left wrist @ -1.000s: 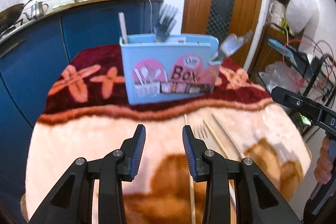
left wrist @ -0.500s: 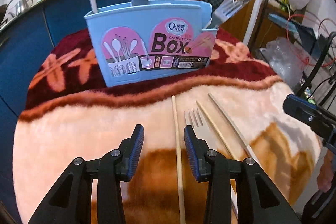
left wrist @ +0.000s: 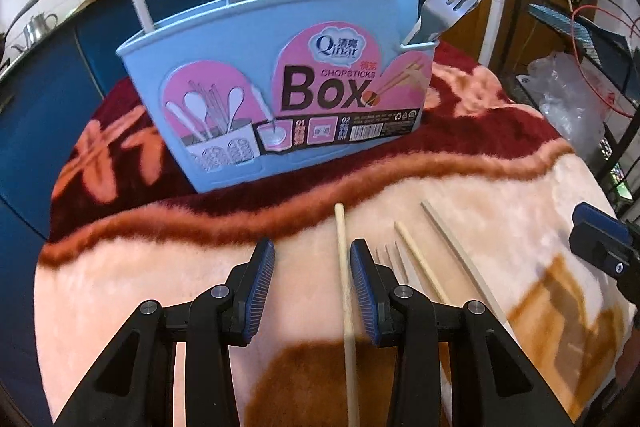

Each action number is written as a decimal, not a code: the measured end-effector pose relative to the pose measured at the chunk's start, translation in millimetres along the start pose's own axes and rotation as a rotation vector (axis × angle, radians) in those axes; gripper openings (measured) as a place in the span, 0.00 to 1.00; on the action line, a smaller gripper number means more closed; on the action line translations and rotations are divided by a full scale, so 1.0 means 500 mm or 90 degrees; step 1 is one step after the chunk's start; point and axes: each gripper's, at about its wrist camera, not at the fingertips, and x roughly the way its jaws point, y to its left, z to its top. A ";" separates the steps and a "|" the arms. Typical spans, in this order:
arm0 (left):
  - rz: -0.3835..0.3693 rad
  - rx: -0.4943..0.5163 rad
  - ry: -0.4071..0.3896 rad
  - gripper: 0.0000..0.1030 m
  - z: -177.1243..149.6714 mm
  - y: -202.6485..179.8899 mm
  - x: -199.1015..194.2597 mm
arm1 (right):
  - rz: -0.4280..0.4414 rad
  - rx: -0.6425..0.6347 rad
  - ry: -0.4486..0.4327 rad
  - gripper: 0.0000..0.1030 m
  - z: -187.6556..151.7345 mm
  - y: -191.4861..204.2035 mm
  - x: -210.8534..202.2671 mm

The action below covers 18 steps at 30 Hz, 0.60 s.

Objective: Organize utensils
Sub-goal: 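Lower both tools back to the utensils and close the left tool on a chopstick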

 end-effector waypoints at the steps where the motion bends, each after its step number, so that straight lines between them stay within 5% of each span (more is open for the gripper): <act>1: 0.000 0.008 0.004 0.39 0.004 -0.004 0.002 | 0.000 0.000 0.001 0.43 -0.001 -0.001 0.001; 11: -0.024 0.068 0.062 0.15 0.031 -0.013 0.018 | 0.005 -0.001 0.003 0.43 -0.002 0.003 0.001; 18: -0.070 -0.039 0.033 0.04 0.020 0.032 0.008 | 0.008 -0.010 0.013 0.43 -0.002 0.021 0.004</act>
